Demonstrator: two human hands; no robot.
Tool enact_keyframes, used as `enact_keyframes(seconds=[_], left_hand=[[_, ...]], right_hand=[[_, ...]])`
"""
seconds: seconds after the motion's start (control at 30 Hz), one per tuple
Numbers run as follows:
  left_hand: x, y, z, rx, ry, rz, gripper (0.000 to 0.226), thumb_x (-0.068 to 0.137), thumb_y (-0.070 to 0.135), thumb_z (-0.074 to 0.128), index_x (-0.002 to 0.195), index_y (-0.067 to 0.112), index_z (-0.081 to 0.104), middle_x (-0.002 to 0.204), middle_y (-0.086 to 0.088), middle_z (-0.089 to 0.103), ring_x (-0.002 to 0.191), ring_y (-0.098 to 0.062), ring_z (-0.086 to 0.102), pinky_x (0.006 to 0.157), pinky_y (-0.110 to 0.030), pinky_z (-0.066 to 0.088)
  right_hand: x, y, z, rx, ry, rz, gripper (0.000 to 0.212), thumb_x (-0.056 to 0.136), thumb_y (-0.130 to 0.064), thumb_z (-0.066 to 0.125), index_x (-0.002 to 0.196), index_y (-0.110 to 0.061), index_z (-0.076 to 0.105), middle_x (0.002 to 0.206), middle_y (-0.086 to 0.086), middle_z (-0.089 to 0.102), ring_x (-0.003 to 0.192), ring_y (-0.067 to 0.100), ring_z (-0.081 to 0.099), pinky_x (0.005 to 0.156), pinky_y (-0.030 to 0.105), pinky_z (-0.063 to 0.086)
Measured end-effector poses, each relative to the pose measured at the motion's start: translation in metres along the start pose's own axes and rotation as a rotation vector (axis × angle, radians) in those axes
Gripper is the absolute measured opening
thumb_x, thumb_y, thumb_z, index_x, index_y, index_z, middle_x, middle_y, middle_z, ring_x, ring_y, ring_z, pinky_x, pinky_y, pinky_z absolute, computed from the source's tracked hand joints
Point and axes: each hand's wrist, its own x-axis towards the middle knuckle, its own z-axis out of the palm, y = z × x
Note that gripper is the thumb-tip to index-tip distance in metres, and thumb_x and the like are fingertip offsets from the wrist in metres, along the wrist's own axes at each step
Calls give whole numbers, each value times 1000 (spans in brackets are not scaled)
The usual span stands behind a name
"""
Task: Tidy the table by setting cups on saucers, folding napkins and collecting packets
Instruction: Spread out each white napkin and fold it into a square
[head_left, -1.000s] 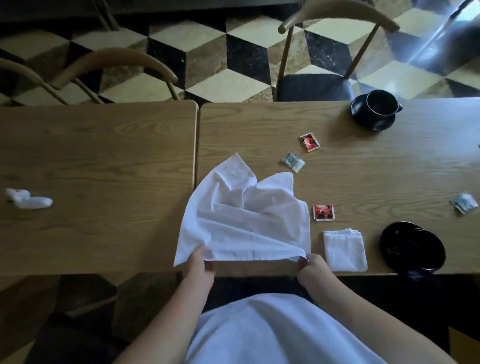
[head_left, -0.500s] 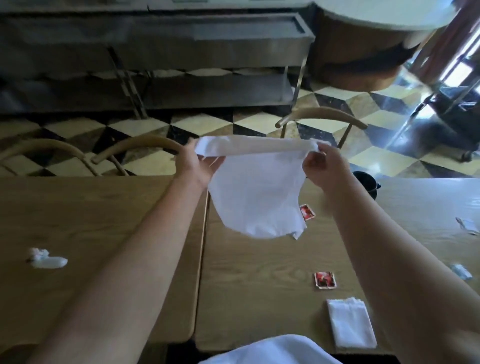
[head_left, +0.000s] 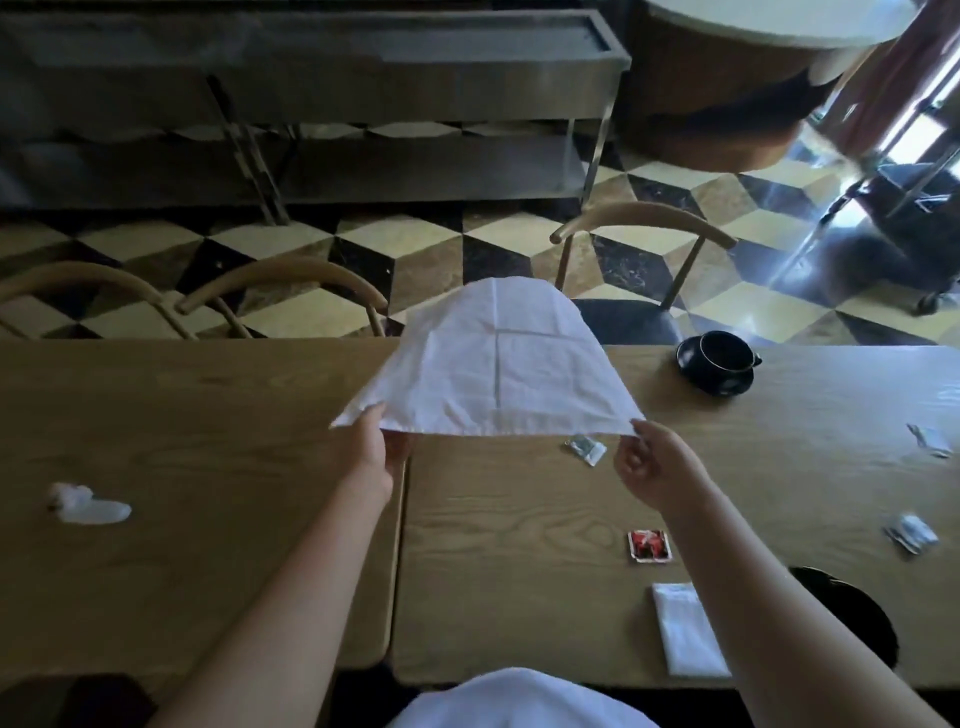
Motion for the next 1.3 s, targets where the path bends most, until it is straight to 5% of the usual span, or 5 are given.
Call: enact_keyframes(seconds=[0.47, 0.63, 0.8, 1.1, 1.3], left_hand=[[-29, -181, -194, 516, 220, -473, 23, 99, 26, 53, 109, 6, 58, 58, -7, 65, 51, -17, 56, 46, -22, 35], [-23, -173, -209, 540, 199, -371, 19, 92, 18, 65, 106, 5, 62, 77, -12, 67, 59, -19, 59, 51, -24, 41], [-4, -128, -183, 368, 230, -79, 36, 81, 5, 76, 108, 16, 55, 93, -17, 70, 72, -29, 69, 58, -34, 53], [62, -37, -97, 300, -73, -17, 10, 87, 1, 70, 94, 4, 65, 87, -14, 76, 76, -21, 74, 64, -25, 58], [125, -24, -58, 745, 145, 149, 15, 88, 25, 71, 76, 16, 67, 62, 7, 61, 53, -8, 50, 50, -23, 35]], right_hand=[[12, 133, -182, -537, 398, 365, 26, 100, -3, 54, 74, -7, 50, 41, 4, 47, 21, 8, 41, 28, 13, 38], [0, 133, -191, -705, 352, 404, 24, 95, 1, 59, 72, -1, 55, 56, 9, 51, 27, 10, 47, 31, 14, 41], [6, 97, -148, -705, 159, 43, 30, 87, 5, 65, 67, -8, 48, 49, 9, 47, 34, 9, 45, 33, 15, 36], [77, 9, -73, -546, -125, 4, 23, 83, -12, 75, 106, -8, 75, 110, 6, 78, 102, 15, 74, 81, 26, 58], [137, -1, -40, -899, 130, -133, 14, 86, -21, 78, 96, -10, 76, 78, 1, 78, 68, 11, 67, 67, 24, 54]])
